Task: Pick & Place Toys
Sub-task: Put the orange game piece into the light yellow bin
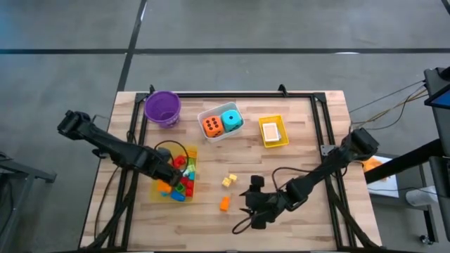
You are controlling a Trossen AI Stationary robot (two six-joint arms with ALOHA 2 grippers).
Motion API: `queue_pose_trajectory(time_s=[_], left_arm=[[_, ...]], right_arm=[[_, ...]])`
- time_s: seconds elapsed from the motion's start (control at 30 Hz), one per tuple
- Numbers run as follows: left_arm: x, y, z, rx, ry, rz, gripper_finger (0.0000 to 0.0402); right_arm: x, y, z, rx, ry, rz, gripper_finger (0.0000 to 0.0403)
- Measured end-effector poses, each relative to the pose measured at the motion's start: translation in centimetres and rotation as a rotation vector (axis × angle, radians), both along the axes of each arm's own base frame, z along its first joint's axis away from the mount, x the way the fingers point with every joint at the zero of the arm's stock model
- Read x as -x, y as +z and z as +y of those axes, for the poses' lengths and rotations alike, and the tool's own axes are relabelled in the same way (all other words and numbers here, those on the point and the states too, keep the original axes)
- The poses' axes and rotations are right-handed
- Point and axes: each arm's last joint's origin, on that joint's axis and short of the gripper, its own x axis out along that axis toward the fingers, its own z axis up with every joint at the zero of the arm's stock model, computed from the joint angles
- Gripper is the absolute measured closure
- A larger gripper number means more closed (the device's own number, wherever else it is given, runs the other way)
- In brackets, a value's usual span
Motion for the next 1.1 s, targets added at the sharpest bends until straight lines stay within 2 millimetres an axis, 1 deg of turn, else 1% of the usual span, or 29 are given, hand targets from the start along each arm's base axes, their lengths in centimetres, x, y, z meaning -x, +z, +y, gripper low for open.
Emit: queue_pose_trajectory(time_s=[0.13, 0.2, 0.3, 0.37, 0.47, 0.63, 0.77, 0.83, 0.93, 1.1], left_arm=[[-0.9, 2.2, -0.1, -0.076, -0.058, -0.095, 0.0169], [-1.4, 3.2, -0.3, -0.111, -0.115, -0.157, 0.0169], [-2.1, 4.1, -0.7, -0.164, -0.216, -0.251, 0.0169], [-2.5, 4.4, -1.0, -0.196, -0.253, -0.306, 0.0169], [-2.9, 4.5, -1.1, -0.226, -0.283, -0.356, 0.0169], [-3.0, 4.6, -1.0, -0.246, -0.293, -0.369, 0.0169], [-3.1, 4.6, -1.0, -0.257, -0.290, -0.374, 0.0169], [-3.2, 4.6, -1.1, -0.251, -0.286, -0.394, 0.0169], [-3.4, 4.7, -1.2, -0.256, -0.314, -0.415, 0.0169], [-3.9, 4.9, -1.3, -0.284, -0.367, -0.456, 0.0169]], right_arm=[[-1.1, -2.3, 1.0, 0.002, 0.006, -0.009, 0.0140], [-1.9, -3.0, 1.8, 0.014, 0.018, -0.023, 0.0135], [-2.8, -3.9, 2.5, 0.082, -0.037, -0.040, 0.0134], [-3.4, -4.6, 2.9, 0.118, -0.064, -0.042, 0.0133], [-4.3, -4.9, 3.5, 0.124, -0.074, -0.053, 0.0133], [-5.9, -5.1, 4.6, 0.139, -0.079, -0.042, 0.0133], [-7.0, -5.8, 5.0, 0.162, -0.099, -0.024, 0.0133], [-7.2, -6.3, 4.9, 0.201, -0.118, -0.003, 0.0134], [-7.1, -6.5, 4.6, 0.230, -0.154, 0.029, 0.0147], [-7.3, -6.4, 4.5, 0.216, -0.173, 0.016, 0.0201]])
